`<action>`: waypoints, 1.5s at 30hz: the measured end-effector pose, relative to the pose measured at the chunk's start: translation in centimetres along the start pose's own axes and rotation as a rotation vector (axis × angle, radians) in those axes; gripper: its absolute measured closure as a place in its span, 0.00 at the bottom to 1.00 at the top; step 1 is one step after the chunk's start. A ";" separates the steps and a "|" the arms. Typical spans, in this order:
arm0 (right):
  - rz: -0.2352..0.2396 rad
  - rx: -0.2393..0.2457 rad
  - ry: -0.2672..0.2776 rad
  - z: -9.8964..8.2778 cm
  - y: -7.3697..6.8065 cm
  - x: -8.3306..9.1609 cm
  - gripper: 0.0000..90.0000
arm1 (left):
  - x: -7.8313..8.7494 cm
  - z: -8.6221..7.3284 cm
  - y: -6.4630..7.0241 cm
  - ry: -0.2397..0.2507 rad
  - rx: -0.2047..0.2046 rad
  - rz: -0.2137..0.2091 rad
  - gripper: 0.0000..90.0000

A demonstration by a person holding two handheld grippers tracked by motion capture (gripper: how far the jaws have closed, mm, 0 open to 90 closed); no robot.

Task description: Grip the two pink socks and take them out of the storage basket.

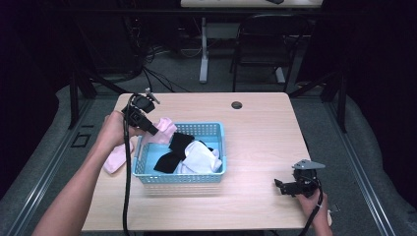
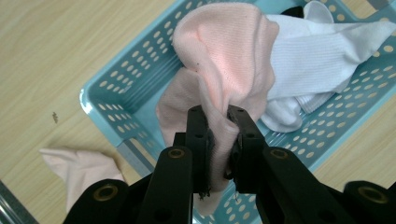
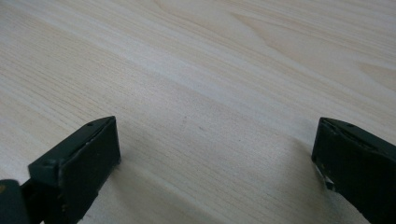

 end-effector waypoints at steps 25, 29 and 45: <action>0.000 0.000 0.000 0.0 0.0 0.0 0.01 | 5.4 -1.9 -2.5 0.047 0.063 0.071 0.89; 0.001 0.000 0.000 0.0 0.0 0.0 0.01 | 5.8 -3.4 -3.8 0.045 0.100 0.084 0.89; 0.001 0.000 0.000 0.0 0.0 0.0 0.01 | 4.5 -8.2 -7.9 -0.004 0.228 0.102 0.89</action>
Point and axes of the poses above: each handheld gripper's, and its own axes: x roughly backward along the jaws, z roughly out of its top, y roughly to its right, the point moved 2 cm from there along -x, roughly forward along the jaws, and after that the axes turned 3 degrees about -x, right-handed, at the moved point
